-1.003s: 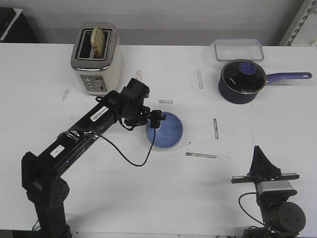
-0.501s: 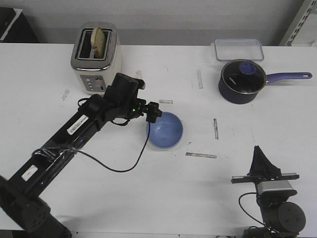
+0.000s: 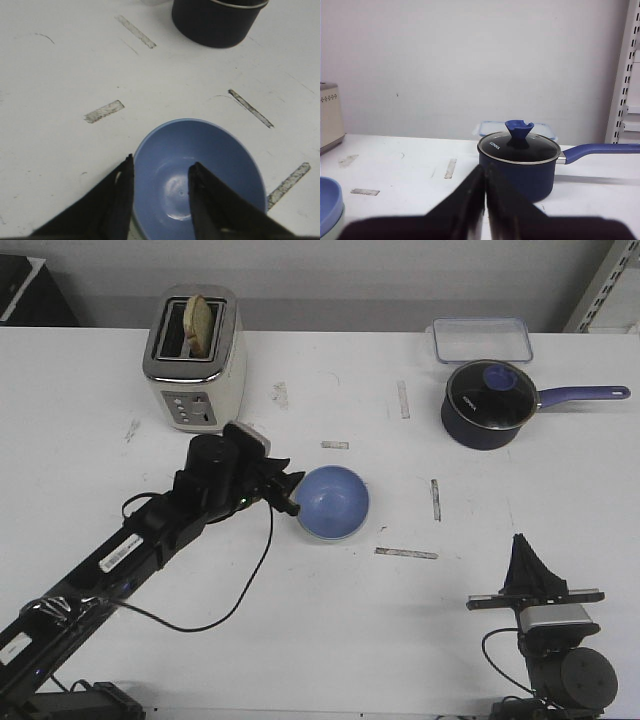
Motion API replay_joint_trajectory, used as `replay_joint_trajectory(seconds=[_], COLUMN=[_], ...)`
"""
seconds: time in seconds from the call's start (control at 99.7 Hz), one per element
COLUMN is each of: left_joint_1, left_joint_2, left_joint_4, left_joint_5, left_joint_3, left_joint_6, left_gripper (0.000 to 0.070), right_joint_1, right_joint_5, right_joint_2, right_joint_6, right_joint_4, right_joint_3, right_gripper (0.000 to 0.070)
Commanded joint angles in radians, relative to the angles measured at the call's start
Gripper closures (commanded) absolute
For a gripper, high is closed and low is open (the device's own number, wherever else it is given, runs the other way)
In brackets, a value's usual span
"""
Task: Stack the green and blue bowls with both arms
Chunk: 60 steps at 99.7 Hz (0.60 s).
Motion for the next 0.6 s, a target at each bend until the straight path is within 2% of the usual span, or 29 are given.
replay_joint_trajectory(seconds=[0.0, 0.07, 0.17, 0.251, 0.411, 0.592], left_joint_1=[0.016, 0.043, 0.085, 0.117, 0.173, 0.247], left_joint_2=[-0.045, -0.107, -0.196, -0.270, -0.438, -0.641], left_joint_4=[0.104, 0.203, 0.297, 0.304, 0.297, 0.291], left_joint_5=[-0.002, -0.002, -0.003, -0.036, -0.154, -0.164], left_joint_3=[-0.095, -0.211, -0.360, -0.451, -0.599, -0.718], left_joint_6=[0.048, 0.047, 0.047, 0.047, 0.047, 0.046], left_gripper=[0.0640, 0.0699, 0.0700, 0.0699, 0.0700, 0.0700], right_joint_1=[0.001, 0.001, 0.001, 0.001, 0.001, 0.001], right_joint_5=[0.000, 0.000, 0.000, 0.000, 0.000, 0.000], right_joint_2=[-0.001, -0.001, -0.001, -0.001, -0.001, -0.001], right_joint_6=[0.013, 0.013, 0.013, 0.013, 0.013, 0.013], right_joint_4=[0.013, 0.013, 0.013, 0.013, 0.013, 0.013], right_joint_3=[0.002, 0.002, 0.002, 0.002, 0.002, 0.002], right_gripper=[0.0700, 0.0700, 0.0700, 0.0700, 0.0700, 0.0700])
